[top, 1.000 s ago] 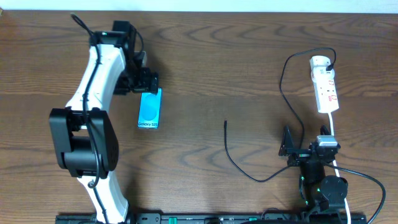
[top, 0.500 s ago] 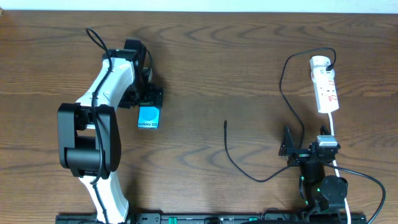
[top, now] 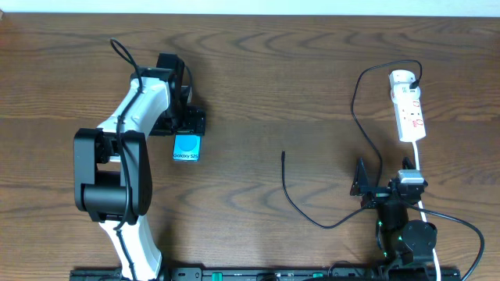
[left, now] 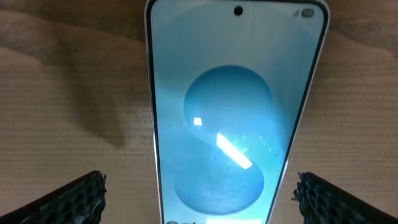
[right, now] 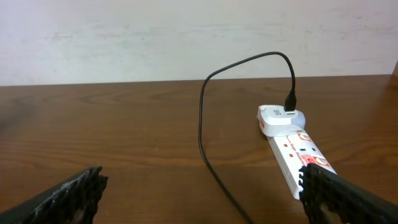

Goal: Plug charger to phone and switch on socket
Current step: 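Move the left gripper forward over the Galaxy S25 phone and lower, then close the left gripper on the phone's bottom edge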

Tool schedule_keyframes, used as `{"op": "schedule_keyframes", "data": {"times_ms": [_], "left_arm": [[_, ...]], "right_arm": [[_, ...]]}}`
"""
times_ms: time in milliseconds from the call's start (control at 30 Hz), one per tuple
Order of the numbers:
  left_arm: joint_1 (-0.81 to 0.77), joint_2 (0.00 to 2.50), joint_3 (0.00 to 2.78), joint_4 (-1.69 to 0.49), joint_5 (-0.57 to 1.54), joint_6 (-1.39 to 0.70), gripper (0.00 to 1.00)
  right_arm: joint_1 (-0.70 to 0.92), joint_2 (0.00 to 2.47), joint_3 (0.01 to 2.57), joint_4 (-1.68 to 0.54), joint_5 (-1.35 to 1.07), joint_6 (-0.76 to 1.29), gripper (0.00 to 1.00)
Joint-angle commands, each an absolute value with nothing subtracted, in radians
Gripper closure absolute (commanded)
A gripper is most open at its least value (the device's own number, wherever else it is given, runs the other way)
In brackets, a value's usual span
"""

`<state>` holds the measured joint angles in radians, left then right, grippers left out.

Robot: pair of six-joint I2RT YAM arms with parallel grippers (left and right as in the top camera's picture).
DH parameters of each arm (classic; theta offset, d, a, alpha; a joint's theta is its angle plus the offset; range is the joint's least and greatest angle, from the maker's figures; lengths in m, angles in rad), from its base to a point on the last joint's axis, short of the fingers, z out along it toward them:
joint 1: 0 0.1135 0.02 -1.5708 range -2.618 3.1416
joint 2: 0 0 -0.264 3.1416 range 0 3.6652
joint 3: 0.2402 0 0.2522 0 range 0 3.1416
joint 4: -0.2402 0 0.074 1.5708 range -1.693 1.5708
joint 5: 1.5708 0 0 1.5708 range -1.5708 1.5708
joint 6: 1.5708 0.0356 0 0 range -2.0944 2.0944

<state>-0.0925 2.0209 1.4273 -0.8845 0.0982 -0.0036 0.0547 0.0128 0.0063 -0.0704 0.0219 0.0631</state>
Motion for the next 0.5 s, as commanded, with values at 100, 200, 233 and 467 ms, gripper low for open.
{"op": "schedule_keyframes", "data": {"times_ms": [100,200,233,467], "left_arm": [[-0.089,2.027,1.402,-0.869,0.097,-0.013,0.02],[-0.091,2.027,1.401,-0.867,0.097,-0.012,0.02],[-0.091,2.027,1.399,-0.865,0.097,-0.012,0.02],[-0.106,2.027,1.393,-0.847,0.120,0.015,0.02]], "right_arm": [[0.046,0.011,0.005,-0.075,0.020,0.054,0.01],[0.046,0.011,0.006,-0.075,0.020,0.054,0.01],[0.046,0.011,0.005,-0.075,0.020,0.054,0.01],[0.046,0.012,0.006,-0.075,0.020,0.054,0.01]]}}
